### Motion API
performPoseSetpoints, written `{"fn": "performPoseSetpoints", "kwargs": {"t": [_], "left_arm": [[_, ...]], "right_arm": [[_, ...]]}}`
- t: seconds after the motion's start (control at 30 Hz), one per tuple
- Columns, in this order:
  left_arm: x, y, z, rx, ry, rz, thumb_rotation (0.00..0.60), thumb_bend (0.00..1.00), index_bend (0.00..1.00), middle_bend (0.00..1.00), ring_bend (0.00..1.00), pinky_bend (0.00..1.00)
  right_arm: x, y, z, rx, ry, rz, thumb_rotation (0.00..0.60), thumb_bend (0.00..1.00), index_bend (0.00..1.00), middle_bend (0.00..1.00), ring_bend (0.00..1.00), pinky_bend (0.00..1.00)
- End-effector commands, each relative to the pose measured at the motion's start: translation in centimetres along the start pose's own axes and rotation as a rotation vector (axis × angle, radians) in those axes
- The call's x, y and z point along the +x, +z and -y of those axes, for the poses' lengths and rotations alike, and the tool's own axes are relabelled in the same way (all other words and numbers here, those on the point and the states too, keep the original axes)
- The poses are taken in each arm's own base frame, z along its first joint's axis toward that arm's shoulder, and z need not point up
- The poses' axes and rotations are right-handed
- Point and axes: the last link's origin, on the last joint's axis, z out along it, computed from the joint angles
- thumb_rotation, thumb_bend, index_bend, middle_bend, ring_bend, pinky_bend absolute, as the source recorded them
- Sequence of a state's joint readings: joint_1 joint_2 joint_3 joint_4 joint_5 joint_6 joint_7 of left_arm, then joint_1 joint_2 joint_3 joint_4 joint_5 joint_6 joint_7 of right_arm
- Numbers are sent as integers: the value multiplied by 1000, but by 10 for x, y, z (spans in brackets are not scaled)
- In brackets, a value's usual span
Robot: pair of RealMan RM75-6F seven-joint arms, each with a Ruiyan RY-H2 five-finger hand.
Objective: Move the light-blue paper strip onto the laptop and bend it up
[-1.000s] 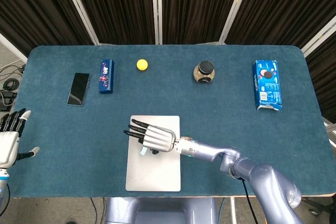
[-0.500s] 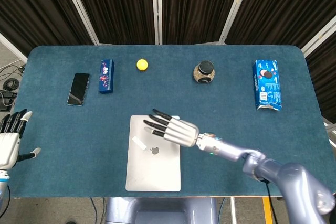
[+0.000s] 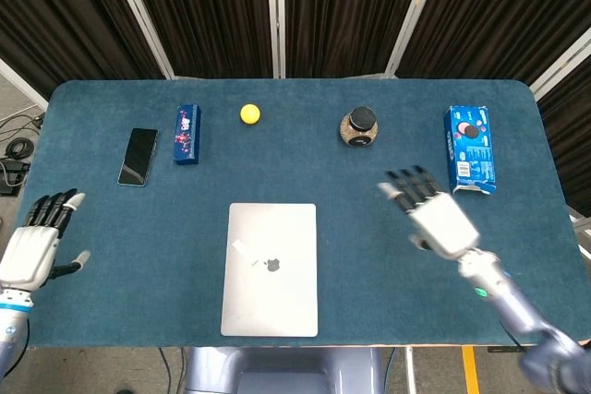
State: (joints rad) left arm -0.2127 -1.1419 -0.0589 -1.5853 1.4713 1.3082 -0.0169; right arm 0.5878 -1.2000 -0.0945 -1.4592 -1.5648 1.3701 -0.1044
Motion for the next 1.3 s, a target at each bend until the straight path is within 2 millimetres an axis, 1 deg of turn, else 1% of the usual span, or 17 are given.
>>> {"fn": "performPoseSetpoints", "kwargs": {"t": [0.03, 0.1, 0.13, 0.2, 0.23, 0.3, 0.33, 0.4, 0.47, 0.67, 0.77, 0.9, 1.0, 1.17, 1.3], "left_arm": [[2, 11, -12, -54, -12, 36, 600, 526, 86, 0, 0, 0], [1, 18, -20, -87, -8, 63, 600, 609, 137, 0, 0, 0], [0, 26, -32, -133, -6, 89, 600, 635, 153, 0, 0, 0], [-2, 34, -44, -177, -3, 115, 600, 709, 198, 0, 0, 0], [-3, 38, -50, -199, -3, 127, 600, 735, 211, 0, 0, 0], [-6, 43, -60, -235, -5, 149, 600, 825, 252, 0, 0, 0], [-8, 46, -66, -255, -5, 162, 600, 850, 264, 0, 0, 0], [-13, 53, -79, -293, -6, 184, 600, 930, 312, 0, 0, 0], [-18, 59, -90, -320, 0, 200, 600, 959, 341, 0, 0, 0], [-37, 74, -133, -403, -3, 294, 600, 970, 375, 0, 0, 0], [-47, 77, -151, -440, 5, 322, 596, 971, 365, 0, 0, 0], [-65, 79, -177, -478, 13, 376, 572, 966, 334, 0, 0, 0], [-73, 81, -194, -507, 34, 396, 571, 967, 330, 0, 0, 0], [-85, 84, -218, -550, 85, 392, 571, 968, 330, 0, 0, 0], [-92, 85, -227, -545, 102, 401, 571, 972, 330, 0, 0, 0]], "right_arm": [[-3, -49, -22, -168, 135, 41, 600, 0, 0, 0, 0, 0], [-7, -65, -26, -222, 186, 37, 600, 0, 0, 0, 0, 0], [-8, -77, -26, -271, 237, 23, 600, 0, 0, 0, 0, 0], [-8, -86, -24, -309, 250, 0, 600, 0, 0, 0, 0, 0], [-7, -90, -23, -328, 243, -8, 600, 0, 0, 0, 0, 0], [-7, -94, -19, -348, 233, -17, 600, 0, 0, 0, 0, 0], [-6, -95, -17, -356, 233, -19, 600, 0, 0, 0, 0, 0], [-6, -98, -13, -367, 233, -18, 600, 0, 0, 0, 0, 0], [-6, -99, -12, -372, 225, -13, 600, 0, 0, 0, 0, 0], [-4, -100, -16, -382, 205, -11, 600, 0, 0, 0, 0, 0], [-5, -100, -20, -395, 207, -5, 600, 0, 0, 0, 0, 0], [-6, -100, -25, -411, 204, -3, 600, 0, 0, 0, 0, 0], [-6, -101, -27, -419, 205, -5, 600, 0, 0, 0, 0, 0], [-6, -101, -28, -427, 209, -5, 600, 0, 0, 0, 0, 0], [-6, -102, -30, -432, 210, -5, 600, 0, 0, 0, 0, 0]]}}
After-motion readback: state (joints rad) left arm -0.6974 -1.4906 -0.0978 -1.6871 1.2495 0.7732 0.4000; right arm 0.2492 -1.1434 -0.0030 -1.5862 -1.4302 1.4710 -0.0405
